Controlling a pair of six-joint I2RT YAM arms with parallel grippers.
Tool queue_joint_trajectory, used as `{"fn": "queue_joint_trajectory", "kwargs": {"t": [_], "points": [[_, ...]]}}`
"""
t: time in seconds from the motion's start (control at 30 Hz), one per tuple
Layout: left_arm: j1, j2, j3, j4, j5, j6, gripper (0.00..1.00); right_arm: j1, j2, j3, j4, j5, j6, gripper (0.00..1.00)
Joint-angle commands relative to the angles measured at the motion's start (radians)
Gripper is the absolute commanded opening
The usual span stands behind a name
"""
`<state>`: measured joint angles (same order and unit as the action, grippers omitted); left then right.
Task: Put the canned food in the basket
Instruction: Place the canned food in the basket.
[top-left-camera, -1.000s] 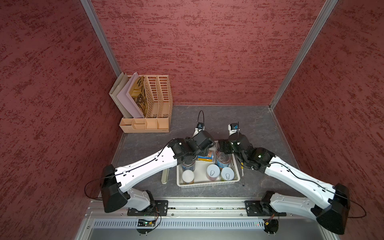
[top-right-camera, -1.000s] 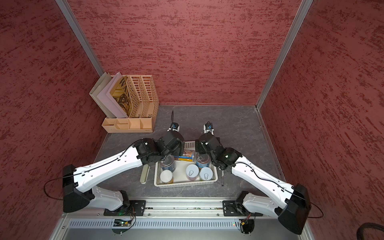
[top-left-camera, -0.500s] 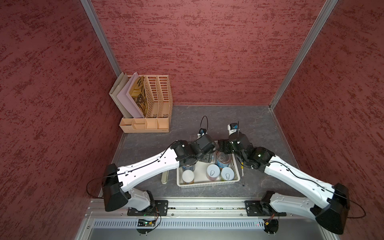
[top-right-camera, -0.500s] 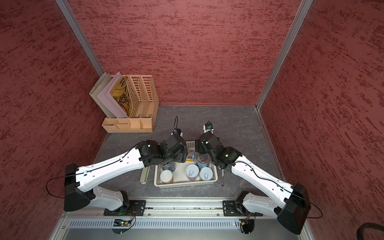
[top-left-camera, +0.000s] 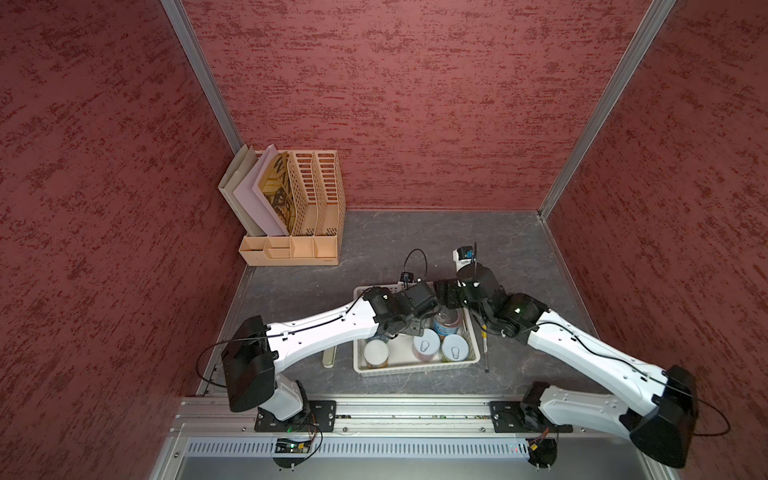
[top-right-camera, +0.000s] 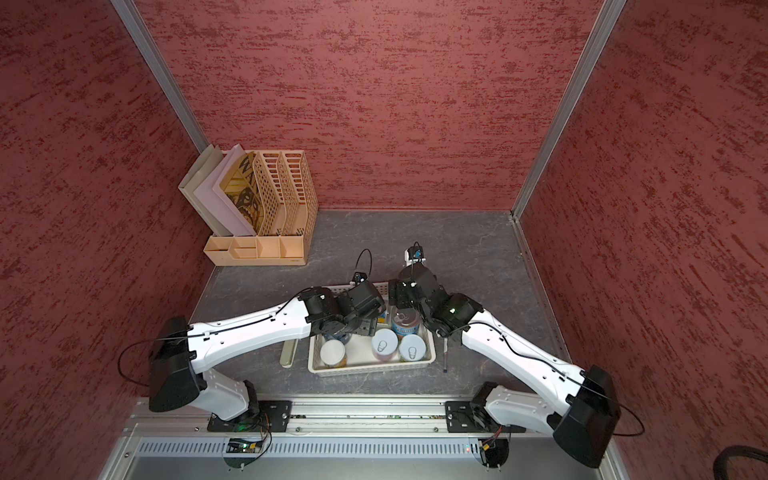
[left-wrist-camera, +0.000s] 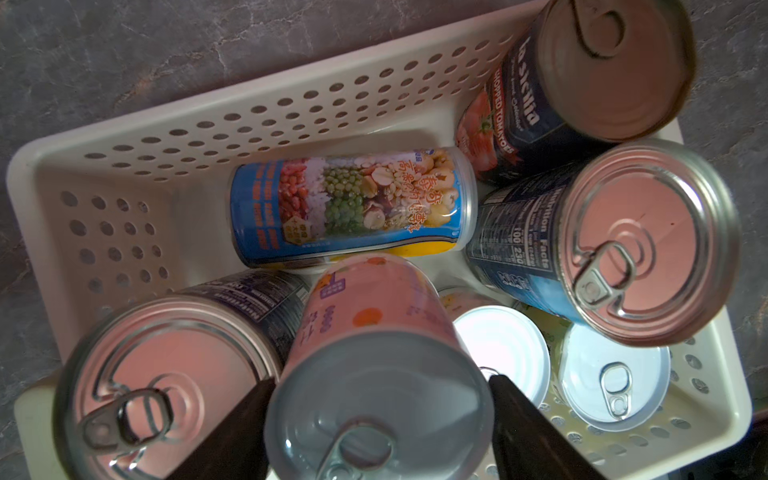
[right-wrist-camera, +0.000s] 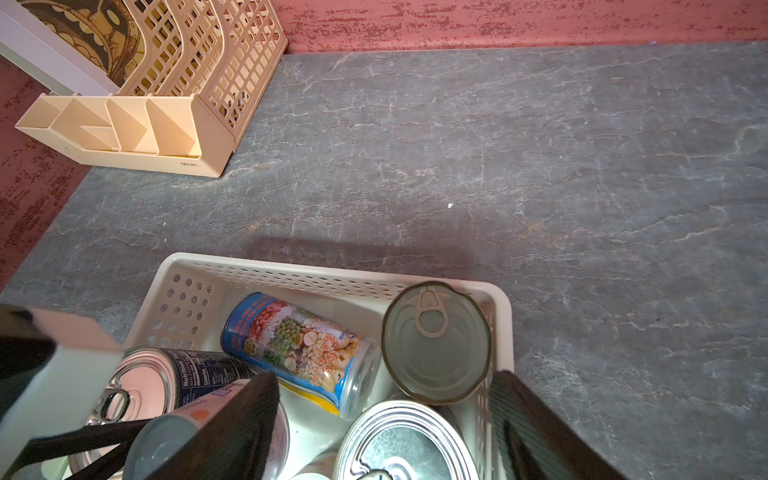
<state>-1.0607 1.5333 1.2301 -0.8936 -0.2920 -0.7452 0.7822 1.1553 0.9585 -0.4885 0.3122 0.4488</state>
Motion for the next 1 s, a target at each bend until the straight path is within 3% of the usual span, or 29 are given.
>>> {"fn": "queue_joint_trajectory", "kwargs": {"t": [0.0, 0.47, 0.97], "points": [[0.02, -0.012, -0.02, 0.051, -0.021, -0.019, 0.36, -0.008, 0.006, 0.0, 0.029, -0.019, 0.005, 0.85], [0.021, 0.097, -0.028, 0.014, 0.047, -0.065, 0.37, -0.009, 0.036, 0.005, 0.032, -0.036, 0.002, 0.85], [0.033, 0.135, -0.029, -0.026, -0.041, -0.12, 0.34, -0.009, 0.043, 0.007, 0.033, -0.042, 0.004, 0.85]]}}
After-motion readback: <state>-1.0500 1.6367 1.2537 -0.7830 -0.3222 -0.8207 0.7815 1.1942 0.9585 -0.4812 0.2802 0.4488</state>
